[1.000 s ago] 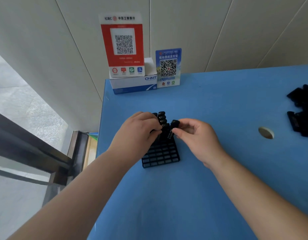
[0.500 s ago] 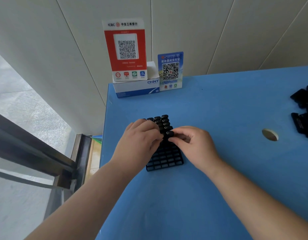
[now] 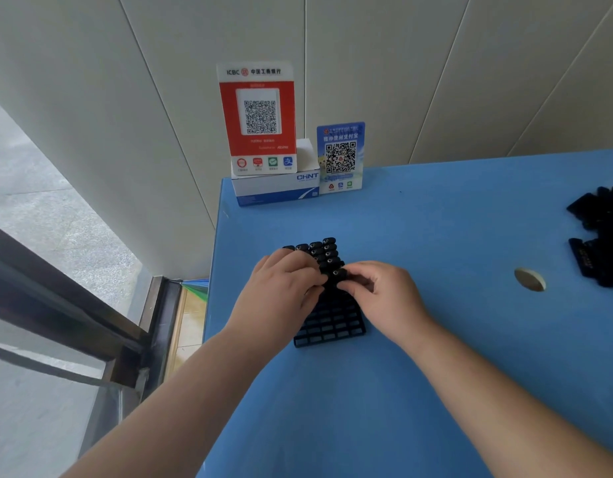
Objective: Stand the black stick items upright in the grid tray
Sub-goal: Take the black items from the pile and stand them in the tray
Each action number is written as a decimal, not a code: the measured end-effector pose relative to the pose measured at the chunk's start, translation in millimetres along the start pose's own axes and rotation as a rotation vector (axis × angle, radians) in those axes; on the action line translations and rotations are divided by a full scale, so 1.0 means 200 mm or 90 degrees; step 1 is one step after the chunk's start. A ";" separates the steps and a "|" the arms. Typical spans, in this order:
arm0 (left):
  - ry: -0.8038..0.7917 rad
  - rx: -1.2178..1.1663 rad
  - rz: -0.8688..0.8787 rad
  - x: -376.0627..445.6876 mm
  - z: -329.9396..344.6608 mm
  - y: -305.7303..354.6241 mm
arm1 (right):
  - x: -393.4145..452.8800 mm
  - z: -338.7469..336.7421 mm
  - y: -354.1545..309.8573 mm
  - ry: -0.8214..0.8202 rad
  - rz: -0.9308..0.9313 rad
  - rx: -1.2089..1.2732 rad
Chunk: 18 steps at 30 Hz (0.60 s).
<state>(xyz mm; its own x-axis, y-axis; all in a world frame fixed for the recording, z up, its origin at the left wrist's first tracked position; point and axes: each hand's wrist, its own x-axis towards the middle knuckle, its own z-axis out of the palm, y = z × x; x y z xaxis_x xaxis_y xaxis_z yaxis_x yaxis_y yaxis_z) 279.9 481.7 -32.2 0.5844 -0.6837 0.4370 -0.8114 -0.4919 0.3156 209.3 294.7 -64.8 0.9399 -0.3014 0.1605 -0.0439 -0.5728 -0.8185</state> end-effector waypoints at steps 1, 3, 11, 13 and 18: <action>-0.001 0.005 -0.008 0.00 0.00 0.00 | 0.00 0.00 0.00 0.001 0.009 0.003; -0.004 0.010 -0.032 -0.02 0.00 0.01 | -0.01 0.00 -0.01 -0.002 0.029 0.020; 0.009 0.007 -0.089 -0.04 -0.02 0.04 | -0.15 -0.11 0.06 0.026 0.094 -0.090; -0.006 0.015 -0.055 0.00 -0.02 0.10 | -0.20 -0.18 0.07 0.047 0.098 -0.124; -0.071 0.039 0.024 0.09 0.02 0.29 | -0.36 -0.45 0.04 0.100 0.086 -0.252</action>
<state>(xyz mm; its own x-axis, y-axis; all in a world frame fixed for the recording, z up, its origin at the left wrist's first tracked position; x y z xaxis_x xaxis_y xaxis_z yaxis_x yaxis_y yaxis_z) 242.2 438.6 -10.1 0.5530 -0.7563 0.3495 -0.8331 -0.4945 0.2480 111.0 242.5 -32.8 0.8554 -0.4880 0.1734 -0.3176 -0.7588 -0.5687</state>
